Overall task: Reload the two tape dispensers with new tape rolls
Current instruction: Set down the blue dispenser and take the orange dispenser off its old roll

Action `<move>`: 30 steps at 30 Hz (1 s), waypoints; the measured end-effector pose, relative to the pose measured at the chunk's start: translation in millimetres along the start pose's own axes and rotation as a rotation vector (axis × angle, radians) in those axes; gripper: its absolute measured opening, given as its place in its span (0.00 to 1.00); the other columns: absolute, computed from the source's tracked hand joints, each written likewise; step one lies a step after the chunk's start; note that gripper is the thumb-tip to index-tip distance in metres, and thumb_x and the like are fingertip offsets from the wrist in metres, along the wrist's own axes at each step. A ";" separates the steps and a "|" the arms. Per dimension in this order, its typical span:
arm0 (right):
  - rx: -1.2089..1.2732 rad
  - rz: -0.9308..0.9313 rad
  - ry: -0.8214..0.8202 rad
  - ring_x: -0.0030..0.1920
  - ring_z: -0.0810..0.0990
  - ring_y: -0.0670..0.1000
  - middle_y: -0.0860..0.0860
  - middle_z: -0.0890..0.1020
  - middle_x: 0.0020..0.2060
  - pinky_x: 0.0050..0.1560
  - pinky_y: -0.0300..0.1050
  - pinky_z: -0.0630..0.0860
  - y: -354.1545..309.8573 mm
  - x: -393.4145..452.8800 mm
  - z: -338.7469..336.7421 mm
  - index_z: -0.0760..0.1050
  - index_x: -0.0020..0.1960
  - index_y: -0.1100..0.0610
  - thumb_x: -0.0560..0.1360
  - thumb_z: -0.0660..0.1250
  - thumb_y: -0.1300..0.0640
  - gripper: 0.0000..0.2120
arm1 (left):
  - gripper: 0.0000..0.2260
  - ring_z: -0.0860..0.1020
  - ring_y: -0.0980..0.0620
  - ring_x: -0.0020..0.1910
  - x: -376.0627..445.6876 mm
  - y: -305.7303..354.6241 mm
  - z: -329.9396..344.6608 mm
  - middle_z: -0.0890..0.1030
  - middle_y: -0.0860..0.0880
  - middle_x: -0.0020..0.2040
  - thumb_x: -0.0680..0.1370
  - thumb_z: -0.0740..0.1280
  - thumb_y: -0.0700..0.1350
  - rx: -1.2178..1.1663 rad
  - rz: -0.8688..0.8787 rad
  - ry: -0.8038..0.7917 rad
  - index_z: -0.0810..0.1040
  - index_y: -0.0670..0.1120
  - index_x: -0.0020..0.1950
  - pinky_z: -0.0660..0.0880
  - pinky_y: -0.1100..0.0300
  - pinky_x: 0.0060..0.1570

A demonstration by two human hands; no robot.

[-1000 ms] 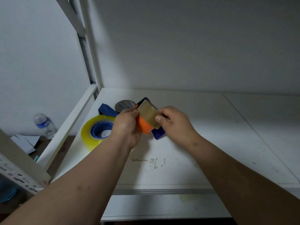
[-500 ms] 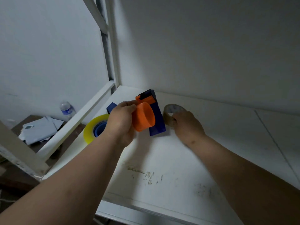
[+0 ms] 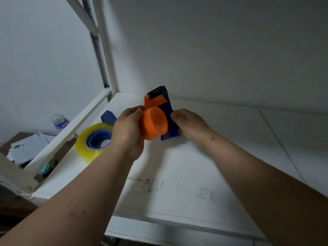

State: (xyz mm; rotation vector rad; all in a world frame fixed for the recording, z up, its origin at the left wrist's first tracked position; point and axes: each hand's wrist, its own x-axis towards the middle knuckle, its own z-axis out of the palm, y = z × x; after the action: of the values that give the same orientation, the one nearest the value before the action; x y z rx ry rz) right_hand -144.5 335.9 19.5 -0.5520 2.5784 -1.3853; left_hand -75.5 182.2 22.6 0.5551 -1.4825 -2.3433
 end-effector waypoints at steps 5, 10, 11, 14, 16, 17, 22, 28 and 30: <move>0.095 0.018 0.187 0.30 0.78 0.33 0.43 0.80 0.38 0.29 0.24 0.68 2.9 -55.6 -6.7 0.74 0.51 0.54 0.77 0.58 0.61 0.07 | 0.15 0.81 0.51 0.45 -26.1 -13.5 6.8 0.80 0.47 0.50 0.82 0.61 0.41 -0.029 -0.086 -0.160 0.69 0.42 0.69 0.79 0.57 0.39; 0.093 0.140 0.332 0.42 0.81 0.47 0.52 0.83 0.46 0.46 0.44 0.77 10.6 -128.1 -16.3 0.74 0.56 0.58 0.77 0.61 0.58 0.09 | 0.07 0.84 0.56 0.35 -68.1 -38.5 16.9 0.86 0.52 0.36 0.82 0.61 0.42 -0.010 -0.195 -0.368 0.78 0.44 0.54 0.81 0.59 0.37; 0.079 0.155 0.370 0.45 0.81 0.51 0.54 0.83 0.47 0.49 0.48 0.78 12.7 -143.5 -21.5 0.74 0.56 0.58 0.77 0.61 0.59 0.09 | 0.08 0.84 0.55 0.36 -77.9 -44.2 22.0 0.86 0.52 0.37 0.82 0.61 0.43 0.012 -0.229 -0.424 0.79 0.45 0.52 0.81 0.58 0.38; 0.039 0.188 0.482 0.48 0.80 0.54 0.55 0.82 0.48 0.50 0.51 0.77 23.2 -186.7 -41.0 0.74 0.57 0.59 0.77 0.60 0.60 0.10 | 0.09 0.83 0.55 0.29 -109.4 -60.2 41.7 0.85 0.52 0.31 0.82 0.61 0.46 0.123 -0.345 -0.528 0.80 0.46 0.48 0.79 0.55 0.36; 0.022 0.195 0.544 0.46 0.79 0.53 0.55 0.82 0.47 0.47 0.48 0.77 31.7 -215.4 -56.5 0.74 0.56 0.58 0.77 0.59 0.62 0.10 | 0.08 0.82 0.55 0.28 -130.2 -70.7 57.1 0.84 0.52 0.30 0.81 0.62 0.46 0.174 -0.406 -0.554 0.80 0.45 0.50 0.78 0.55 0.37; 0.019 0.194 0.572 0.44 0.80 0.52 0.55 0.82 0.45 0.46 0.46 0.77 36.3 -230.2 -64.8 0.74 0.56 0.58 0.77 0.58 0.63 0.10 | 0.07 0.83 0.54 0.31 -140.3 -76.2 65.7 0.85 0.51 0.34 0.81 0.63 0.45 0.195 -0.431 -0.583 0.79 0.45 0.51 0.77 0.55 0.36; -0.028 0.218 0.671 0.41 0.81 0.51 0.52 0.82 0.42 0.41 0.45 0.79 68.8 -305.8 -111.2 0.74 0.53 0.53 0.77 0.58 0.62 0.09 | 0.10 0.81 0.47 0.44 -200.8 -108.3 117.5 0.83 0.44 0.53 0.79 0.59 0.38 0.253 -0.530 -0.741 0.78 0.44 0.56 0.78 0.56 0.35; -0.031 0.288 0.731 0.38 0.79 0.44 0.46 0.80 0.39 0.34 0.34 0.75 129.3 -404.1 -179.3 0.73 0.50 0.51 0.77 0.58 0.63 0.09 | 0.17 0.81 0.39 0.53 -292.8 -157.4 194.6 0.81 0.38 0.61 0.78 0.60 0.36 0.268 -0.617 -0.888 0.74 0.38 0.66 0.77 0.40 0.55; -0.032 0.312 0.754 0.40 0.79 0.45 0.45 0.80 0.39 0.36 0.34 0.75 150.0 -438.0 -205.1 0.73 0.50 0.52 0.77 0.58 0.64 0.09 | 0.16 0.80 0.40 0.54 -322.5 -177.6 220.6 0.81 0.38 0.61 0.78 0.61 0.37 0.281 -0.638 -0.905 0.74 0.38 0.66 0.77 0.39 0.57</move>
State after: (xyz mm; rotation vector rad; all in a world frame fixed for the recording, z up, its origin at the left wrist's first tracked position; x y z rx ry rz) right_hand 157.4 741.8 -4.3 0.4614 3.0386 -1.6564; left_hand 91.5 576.8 -2.7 -0.0440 -2.3054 -3.1267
